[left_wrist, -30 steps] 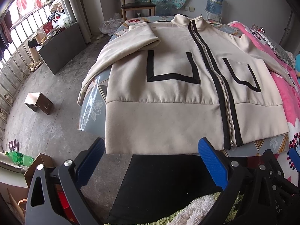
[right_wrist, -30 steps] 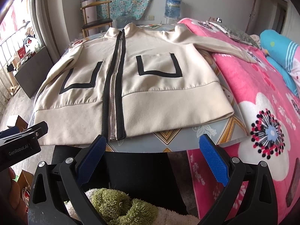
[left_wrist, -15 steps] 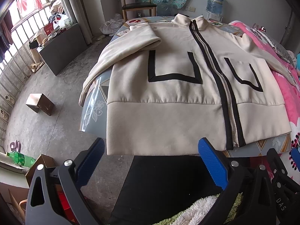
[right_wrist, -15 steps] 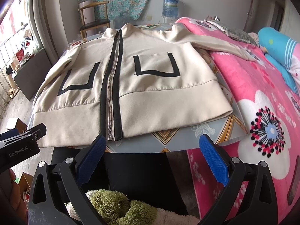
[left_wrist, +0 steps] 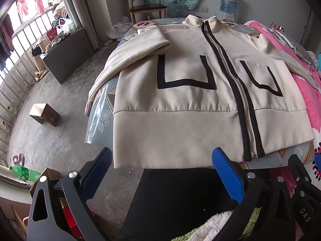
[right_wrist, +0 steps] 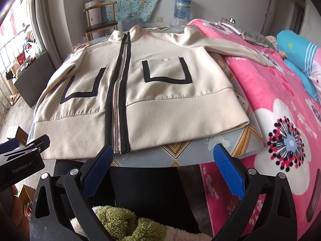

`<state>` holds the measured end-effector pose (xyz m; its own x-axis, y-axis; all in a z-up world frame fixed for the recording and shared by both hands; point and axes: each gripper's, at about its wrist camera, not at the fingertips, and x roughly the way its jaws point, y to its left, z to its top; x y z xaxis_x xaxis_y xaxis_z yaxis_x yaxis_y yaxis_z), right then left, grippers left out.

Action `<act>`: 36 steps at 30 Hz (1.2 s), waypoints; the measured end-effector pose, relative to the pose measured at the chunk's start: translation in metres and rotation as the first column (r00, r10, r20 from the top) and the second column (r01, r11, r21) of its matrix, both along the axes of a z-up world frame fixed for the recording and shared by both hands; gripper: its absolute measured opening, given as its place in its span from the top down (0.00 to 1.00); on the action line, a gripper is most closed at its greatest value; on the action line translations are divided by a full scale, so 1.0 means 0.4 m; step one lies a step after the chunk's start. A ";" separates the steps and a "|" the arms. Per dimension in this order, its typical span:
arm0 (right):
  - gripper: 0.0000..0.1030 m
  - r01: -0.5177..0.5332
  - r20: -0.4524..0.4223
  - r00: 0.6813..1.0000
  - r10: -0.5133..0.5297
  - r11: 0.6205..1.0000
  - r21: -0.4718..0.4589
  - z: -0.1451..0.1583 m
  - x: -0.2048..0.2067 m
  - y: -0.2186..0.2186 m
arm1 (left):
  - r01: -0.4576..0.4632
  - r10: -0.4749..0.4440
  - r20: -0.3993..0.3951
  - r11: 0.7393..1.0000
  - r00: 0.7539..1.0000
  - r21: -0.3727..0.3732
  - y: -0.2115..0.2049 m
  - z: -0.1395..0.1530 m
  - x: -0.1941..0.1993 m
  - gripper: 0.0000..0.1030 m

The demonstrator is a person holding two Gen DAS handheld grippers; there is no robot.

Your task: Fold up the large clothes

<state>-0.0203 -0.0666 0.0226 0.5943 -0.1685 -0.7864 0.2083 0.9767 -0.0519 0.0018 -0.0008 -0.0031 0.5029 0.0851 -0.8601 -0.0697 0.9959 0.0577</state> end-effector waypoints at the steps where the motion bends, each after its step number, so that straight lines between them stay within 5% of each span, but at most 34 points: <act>1: 0.07 0.000 0.001 1.000 0.000 1.000 0.000 -0.001 0.000 0.001 | 0.001 -0.001 0.000 1.000 1.000 0.001 -0.001 0.000 0.000 0.05; 15: 0.07 0.006 0.026 1.000 -0.005 0.999 -0.041 0.009 0.018 0.000 | 0.007 -0.007 0.017 1.000 1.000 0.004 0.010 -0.004 0.017 0.05; 22: 0.07 -0.072 0.101 0.992 0.080 0.994 -0.080 0.049 0.080 0.038 | -0.027 0.030 0.097 0.999 0.995 -0.023 0.086 0.037 0.070 0.05; 29: 0.07 -0.178 0.172 0.967 0.190 0.981 -0.080 0.086 0.197 0.105 | -0.152 0.175 0.238 0.982 0.955 -0.112 0.300 0.088 0.133 0.05; 32: 0.07 -0.237 0.182 0.953 0.244 0.970 -0.059 0.085 0.252 0.146 | -0.172 0.224 0.270 0.964 0.936 -0.205 0.408 0.078 0.149 0.05; 36: 0.07 -0.318 0.177 0.931 0.319 0.947 -0.034 0.062 0.333 0.215 | -0.212 0.308 0.221 0.903 0.925 -0.374 0.550 0.017 0.168 0.05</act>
